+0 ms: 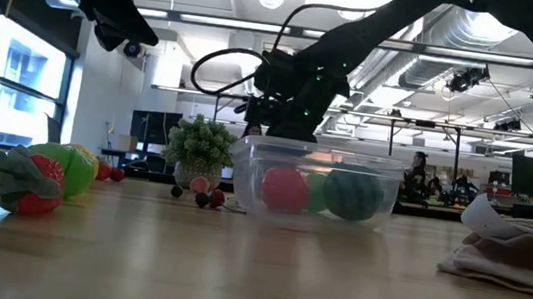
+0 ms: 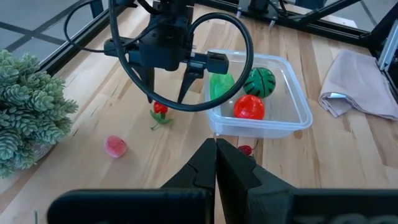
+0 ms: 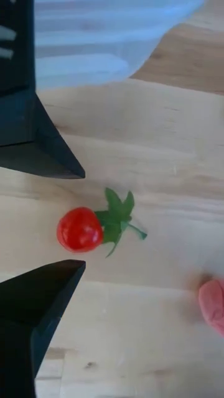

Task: Pick and placing Produce into tupperware
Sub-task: Put the red cherry into the transparent bin

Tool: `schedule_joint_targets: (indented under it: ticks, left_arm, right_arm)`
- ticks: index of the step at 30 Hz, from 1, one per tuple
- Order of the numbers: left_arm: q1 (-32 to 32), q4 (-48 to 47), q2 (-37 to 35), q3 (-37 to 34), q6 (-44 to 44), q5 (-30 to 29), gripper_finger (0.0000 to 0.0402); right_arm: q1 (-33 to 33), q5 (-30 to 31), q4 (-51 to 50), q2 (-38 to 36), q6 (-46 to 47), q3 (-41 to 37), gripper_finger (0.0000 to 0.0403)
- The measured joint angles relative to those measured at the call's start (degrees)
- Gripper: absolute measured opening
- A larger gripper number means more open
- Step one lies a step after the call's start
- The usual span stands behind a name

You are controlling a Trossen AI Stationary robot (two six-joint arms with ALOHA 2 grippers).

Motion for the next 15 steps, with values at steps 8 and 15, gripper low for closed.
schedule_joint_targets:
  ticks: [8,15]
  left_arm:
    - [0.0,0.0,0.0,0.0,0.0,0.0,0.0001]
    - [0.0,0.0,0.0,0.0,0.0,0.0,0.0001]
  right_arm:
    - [-0.1,-1.4,-2.3,0.0,0.3,2.1,0.0218]
    - [-0.1,0.9,-4.6,-0.1,0.5,4.2,0.0218]
